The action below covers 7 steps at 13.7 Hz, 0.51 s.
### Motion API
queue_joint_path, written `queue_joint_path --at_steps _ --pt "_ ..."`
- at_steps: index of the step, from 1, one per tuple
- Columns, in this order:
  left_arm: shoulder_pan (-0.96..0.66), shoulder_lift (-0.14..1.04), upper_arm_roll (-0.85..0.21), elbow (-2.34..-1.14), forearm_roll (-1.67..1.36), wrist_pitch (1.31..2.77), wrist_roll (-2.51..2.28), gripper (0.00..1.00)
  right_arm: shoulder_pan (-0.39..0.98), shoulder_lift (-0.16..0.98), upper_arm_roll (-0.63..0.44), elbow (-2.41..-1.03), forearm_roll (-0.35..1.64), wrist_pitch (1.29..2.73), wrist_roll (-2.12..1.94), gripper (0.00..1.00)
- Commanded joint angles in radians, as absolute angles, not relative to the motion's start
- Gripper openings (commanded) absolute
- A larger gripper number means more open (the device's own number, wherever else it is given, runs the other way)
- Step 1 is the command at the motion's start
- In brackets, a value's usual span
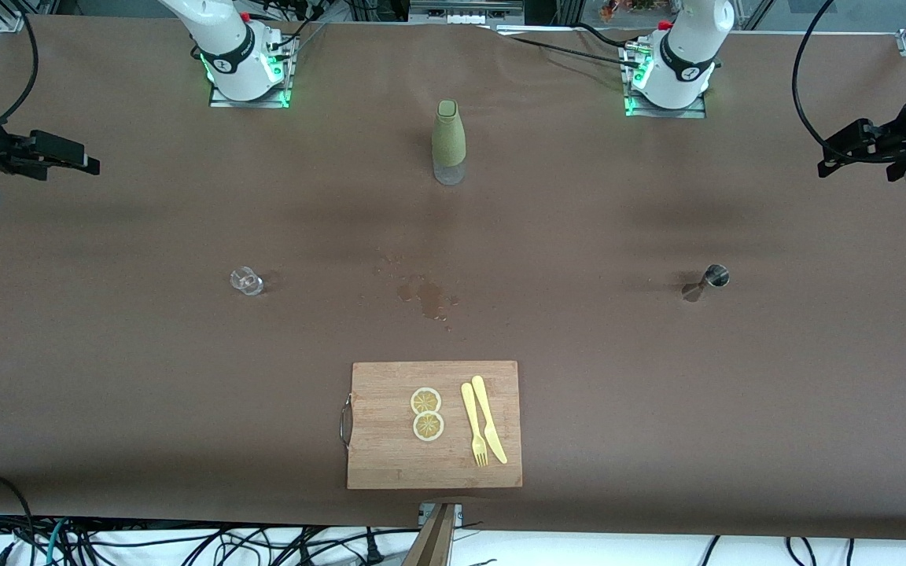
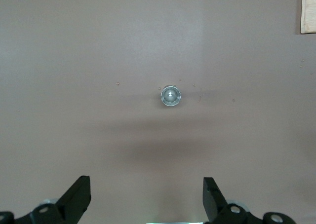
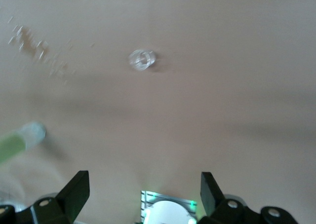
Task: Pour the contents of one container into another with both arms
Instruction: 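Lower the right gripper to the glass beaker while the left gripper reaches the jigger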
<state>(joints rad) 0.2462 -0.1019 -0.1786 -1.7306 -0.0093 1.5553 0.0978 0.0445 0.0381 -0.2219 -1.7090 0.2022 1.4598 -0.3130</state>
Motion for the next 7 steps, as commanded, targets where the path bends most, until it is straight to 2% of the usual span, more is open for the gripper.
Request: queue_joint_path --at_steps 1,7 --pt "0.238 -0.097 -0.175 -1.720 -0.012 1.559 0.084 1.00 0.048 0.103 -0.233 -1.700 0.250 1.454 -0.553 1.00" --pt "0.250 -0.091 -0.172 -1.747 -0.009 1.601 0.101 1.00 0.017 0.190 -0.259 -1.778 0.371 1.549 -1.098 1.00"
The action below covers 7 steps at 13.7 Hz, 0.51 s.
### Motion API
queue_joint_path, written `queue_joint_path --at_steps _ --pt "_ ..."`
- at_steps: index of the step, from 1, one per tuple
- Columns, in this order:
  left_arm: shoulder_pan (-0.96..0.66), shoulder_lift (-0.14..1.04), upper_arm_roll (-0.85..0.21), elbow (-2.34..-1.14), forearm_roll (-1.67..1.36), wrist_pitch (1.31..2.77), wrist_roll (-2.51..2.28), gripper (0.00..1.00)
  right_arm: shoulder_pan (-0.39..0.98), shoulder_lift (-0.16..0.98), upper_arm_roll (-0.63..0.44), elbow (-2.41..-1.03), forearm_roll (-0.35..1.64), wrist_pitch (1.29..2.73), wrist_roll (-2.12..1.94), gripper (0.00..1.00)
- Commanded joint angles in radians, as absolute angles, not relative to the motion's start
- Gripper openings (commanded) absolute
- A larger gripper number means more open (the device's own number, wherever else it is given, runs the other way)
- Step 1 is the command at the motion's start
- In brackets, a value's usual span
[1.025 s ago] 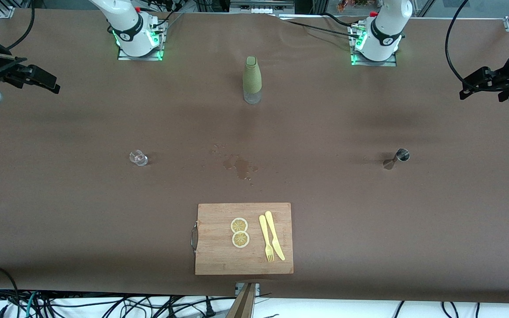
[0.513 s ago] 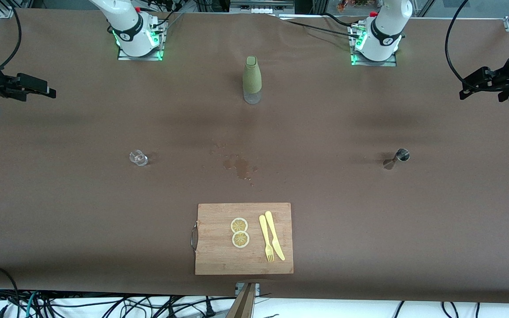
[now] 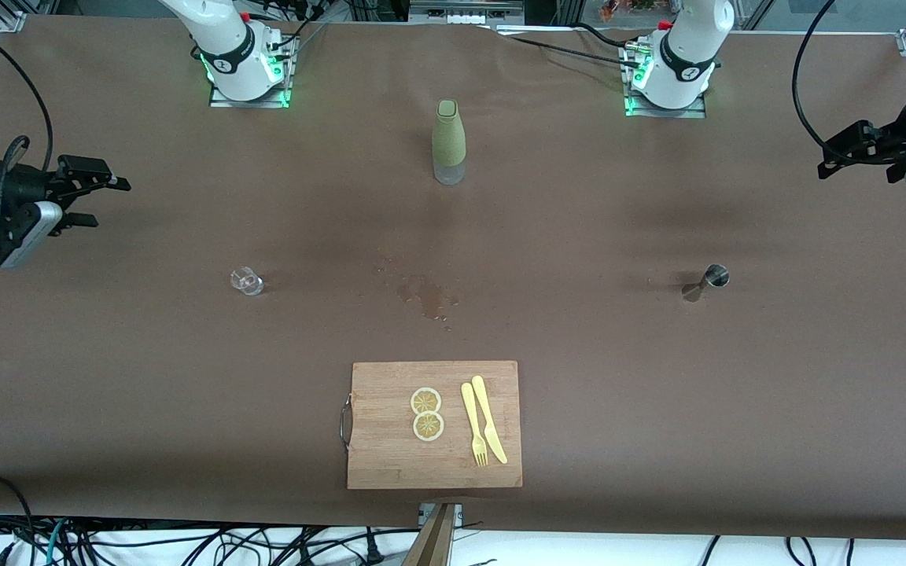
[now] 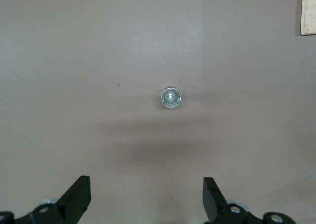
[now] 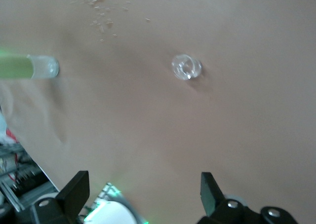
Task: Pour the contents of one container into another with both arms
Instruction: 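Lower the right gripper to the glass beaker while the left gripper reaches the jigger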
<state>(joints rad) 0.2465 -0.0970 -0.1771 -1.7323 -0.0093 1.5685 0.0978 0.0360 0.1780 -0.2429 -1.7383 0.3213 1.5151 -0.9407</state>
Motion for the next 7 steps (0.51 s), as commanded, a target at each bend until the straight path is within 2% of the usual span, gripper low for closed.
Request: queue_joint_path --at_steps 1,7 --pt "0.259 -0.087 -0.166 -1.779 -0.008 1.647 0.112 1.00 0.008 0.213 -0.262 -1.784 0.402 1.558 -1.182 1.00" --pt "0.330 -0.026 -0.106 -1.920 -0.012 1.929 0.519 1.00 -0.066 0.434 -0.262 -1.784 0.670 1.559 -1.708 1.00"
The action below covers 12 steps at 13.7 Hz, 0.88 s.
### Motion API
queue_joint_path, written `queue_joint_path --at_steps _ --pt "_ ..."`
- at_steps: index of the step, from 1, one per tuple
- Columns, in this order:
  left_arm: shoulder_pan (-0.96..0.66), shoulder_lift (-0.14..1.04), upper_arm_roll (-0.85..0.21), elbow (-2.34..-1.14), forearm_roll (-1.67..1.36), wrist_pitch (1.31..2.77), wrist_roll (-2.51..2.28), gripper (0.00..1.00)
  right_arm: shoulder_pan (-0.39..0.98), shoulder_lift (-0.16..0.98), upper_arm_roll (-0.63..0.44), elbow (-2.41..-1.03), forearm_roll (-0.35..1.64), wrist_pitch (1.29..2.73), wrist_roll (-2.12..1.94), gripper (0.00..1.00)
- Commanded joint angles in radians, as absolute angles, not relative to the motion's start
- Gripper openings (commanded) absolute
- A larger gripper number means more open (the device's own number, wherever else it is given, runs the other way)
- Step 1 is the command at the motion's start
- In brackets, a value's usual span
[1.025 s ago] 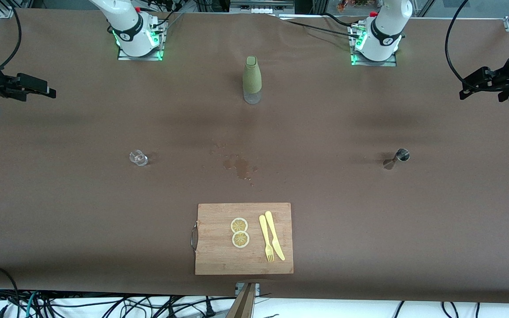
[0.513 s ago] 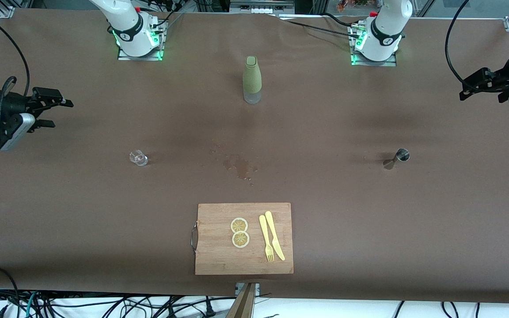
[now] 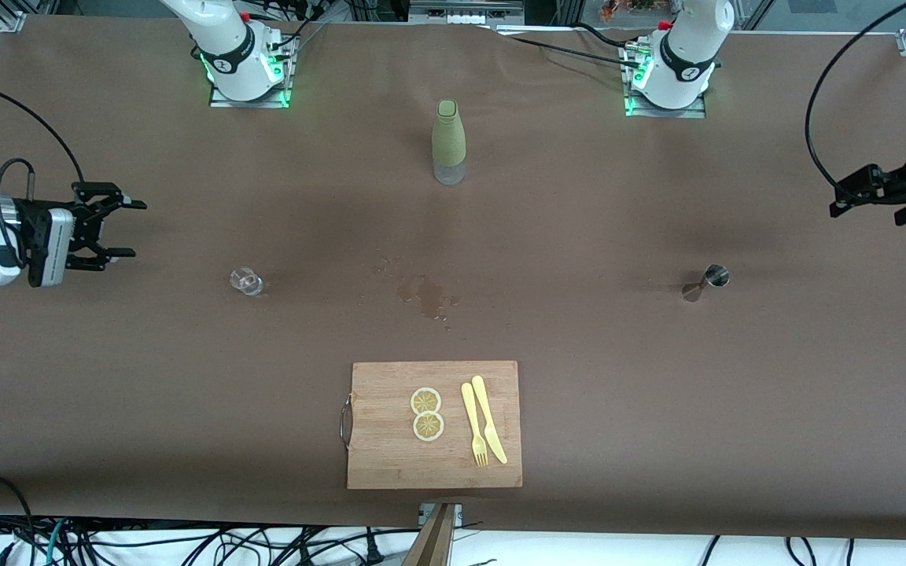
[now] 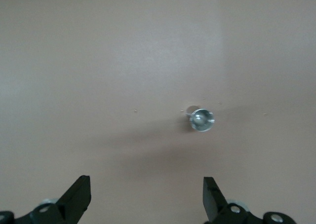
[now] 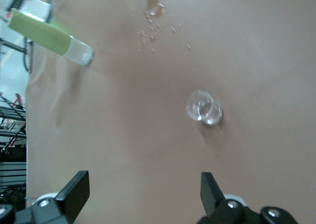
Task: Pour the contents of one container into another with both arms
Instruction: 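Lower the right gripper to the glass beaker while the left gripper reaches the jigger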
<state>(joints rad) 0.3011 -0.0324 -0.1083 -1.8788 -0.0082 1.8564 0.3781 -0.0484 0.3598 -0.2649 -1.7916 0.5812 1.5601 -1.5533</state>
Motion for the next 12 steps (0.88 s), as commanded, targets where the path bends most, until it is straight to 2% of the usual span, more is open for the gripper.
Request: queue_joint_path --at_steps 1,4,7,9,12 --pt "0.350 -0.014 -0.106 -1.936 -0.015 1.962 0.573 1.00 -0.066 0.469 -0.262 -1.784 0.707 1.557 -1.785 1.00" --pt "0.393 0.055 -0.106 -1.948 -0.064 2.006 0.714 1.00 -0.066 0.569 -0.262 -1.781 0.828 1.562 -2.042 1.00" --pt "0.460 0.185 -0.101 -1.937 -0.152 2.074 0.900 1.00 -0.069 0.670 -0.262 -1.773 0.966 1.559 -2.251 1.00" --pt "0.486 0.250 -0.101 -1.945 -0.225 2.137 1.084 1.00 -0.071 0.705 -0.261 -1.764 1.020 1.552 -2.344 1.00" --pt "0.537 0.328 -0.101 -1.939 -0.363 2.148 1.325 1.00 -0.074 0.773 -0.261 -1.763 1.087 1.545 -2.483 1.00"
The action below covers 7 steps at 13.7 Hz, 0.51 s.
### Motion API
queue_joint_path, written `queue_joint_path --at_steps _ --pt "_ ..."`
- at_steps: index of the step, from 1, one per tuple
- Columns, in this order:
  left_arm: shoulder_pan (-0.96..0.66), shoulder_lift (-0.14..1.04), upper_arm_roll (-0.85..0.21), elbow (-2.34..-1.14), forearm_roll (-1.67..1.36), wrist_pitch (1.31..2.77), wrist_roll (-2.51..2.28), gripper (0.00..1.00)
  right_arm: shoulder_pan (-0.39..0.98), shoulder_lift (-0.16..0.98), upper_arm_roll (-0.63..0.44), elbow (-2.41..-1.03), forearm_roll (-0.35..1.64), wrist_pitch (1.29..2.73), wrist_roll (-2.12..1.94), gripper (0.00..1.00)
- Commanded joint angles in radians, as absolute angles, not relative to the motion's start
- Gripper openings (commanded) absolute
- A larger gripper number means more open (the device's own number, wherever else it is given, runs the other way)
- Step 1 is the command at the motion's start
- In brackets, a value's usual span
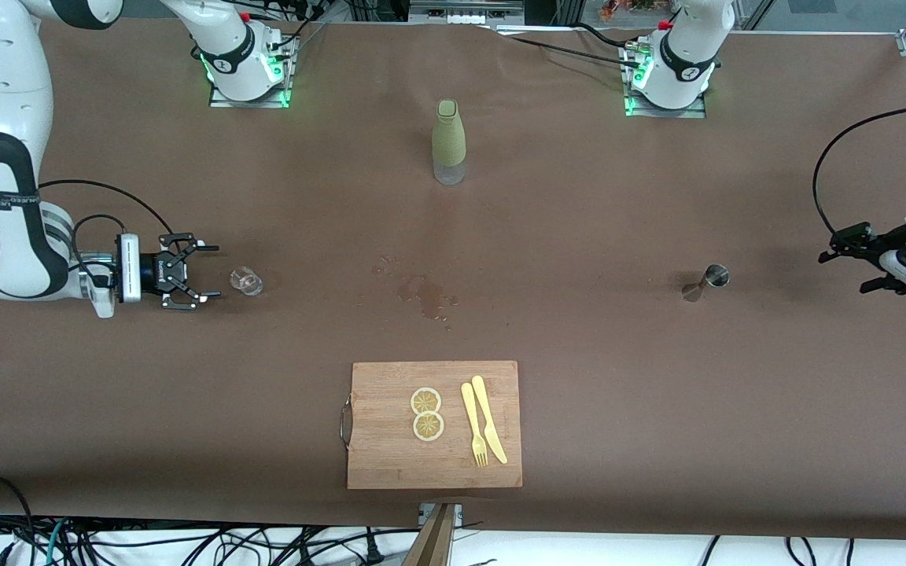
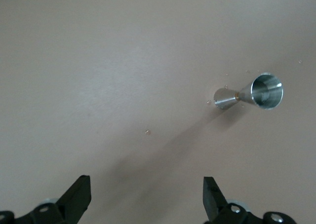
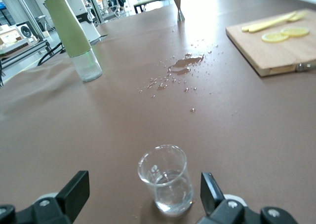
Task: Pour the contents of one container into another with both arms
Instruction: 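Lower the right gripper to the glass beaker while the left gripper reaches the jigger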
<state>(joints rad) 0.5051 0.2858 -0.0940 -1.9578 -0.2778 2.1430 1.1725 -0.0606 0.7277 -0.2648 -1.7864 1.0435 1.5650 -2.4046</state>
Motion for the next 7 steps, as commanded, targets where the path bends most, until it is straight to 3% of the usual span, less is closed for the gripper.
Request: queue_joint_path --at_steps 1,7 --pt "0.544 0.357 -0.101 -1.939 -0.424 2.148 1.395 1.00 -0.074 0.793 -0.261 -1.763 1.098 1.543 -2.511 1.00" --pt "0.572 0.495 -0.083 -1.924 -0.780 2.134 2.028 1.00 -0.072 0.868 -0.235 -1.741 1.150 1.531 -2.611 1.00"
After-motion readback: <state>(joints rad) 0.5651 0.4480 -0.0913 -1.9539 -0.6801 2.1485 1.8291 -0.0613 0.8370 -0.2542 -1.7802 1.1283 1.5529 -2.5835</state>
